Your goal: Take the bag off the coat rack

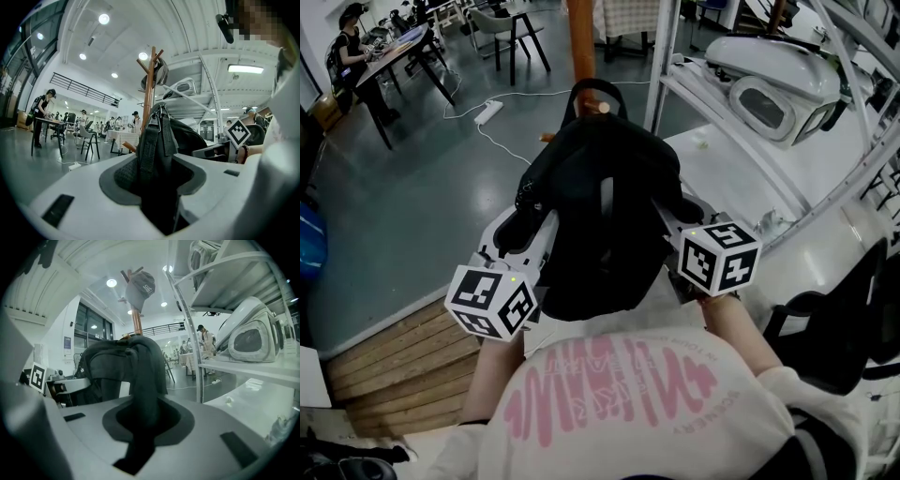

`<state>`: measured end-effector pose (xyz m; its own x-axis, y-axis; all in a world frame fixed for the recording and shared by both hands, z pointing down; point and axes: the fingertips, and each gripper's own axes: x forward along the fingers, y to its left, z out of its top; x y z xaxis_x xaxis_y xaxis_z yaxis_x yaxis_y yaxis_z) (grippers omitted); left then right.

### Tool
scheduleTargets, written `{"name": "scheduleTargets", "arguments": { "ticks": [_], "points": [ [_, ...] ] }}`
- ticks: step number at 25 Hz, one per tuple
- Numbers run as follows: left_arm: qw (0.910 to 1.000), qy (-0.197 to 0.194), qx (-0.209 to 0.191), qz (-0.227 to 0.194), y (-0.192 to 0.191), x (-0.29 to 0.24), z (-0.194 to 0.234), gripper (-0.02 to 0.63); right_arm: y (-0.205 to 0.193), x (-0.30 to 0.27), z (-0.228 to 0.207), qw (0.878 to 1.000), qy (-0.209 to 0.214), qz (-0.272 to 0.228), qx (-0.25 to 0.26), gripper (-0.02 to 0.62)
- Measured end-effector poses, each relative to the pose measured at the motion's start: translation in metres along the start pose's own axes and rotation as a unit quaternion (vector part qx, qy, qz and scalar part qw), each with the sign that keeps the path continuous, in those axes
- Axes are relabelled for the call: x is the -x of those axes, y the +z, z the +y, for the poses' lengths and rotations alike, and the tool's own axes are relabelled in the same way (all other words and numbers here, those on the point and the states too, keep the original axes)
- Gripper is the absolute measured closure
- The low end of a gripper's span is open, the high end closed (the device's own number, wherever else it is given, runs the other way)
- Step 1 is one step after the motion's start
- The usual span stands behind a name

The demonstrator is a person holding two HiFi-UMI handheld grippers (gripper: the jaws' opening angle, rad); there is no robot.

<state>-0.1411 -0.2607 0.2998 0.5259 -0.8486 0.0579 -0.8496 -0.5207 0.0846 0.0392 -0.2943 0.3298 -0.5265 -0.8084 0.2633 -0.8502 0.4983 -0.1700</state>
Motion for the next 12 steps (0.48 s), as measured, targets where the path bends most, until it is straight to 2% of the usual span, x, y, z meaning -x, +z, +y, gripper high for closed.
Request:
{"name": "scheduleTargets", "arguments": {
  "ticks": [12],
  "points": [
    [0.9999,-0.015,-0.001,-0.006,0.003,0.010,-0.002,0.445,-0.001,0.011,0.011,1.000,-0.015,-0.005,-0.002,0.540]
  ]
}}
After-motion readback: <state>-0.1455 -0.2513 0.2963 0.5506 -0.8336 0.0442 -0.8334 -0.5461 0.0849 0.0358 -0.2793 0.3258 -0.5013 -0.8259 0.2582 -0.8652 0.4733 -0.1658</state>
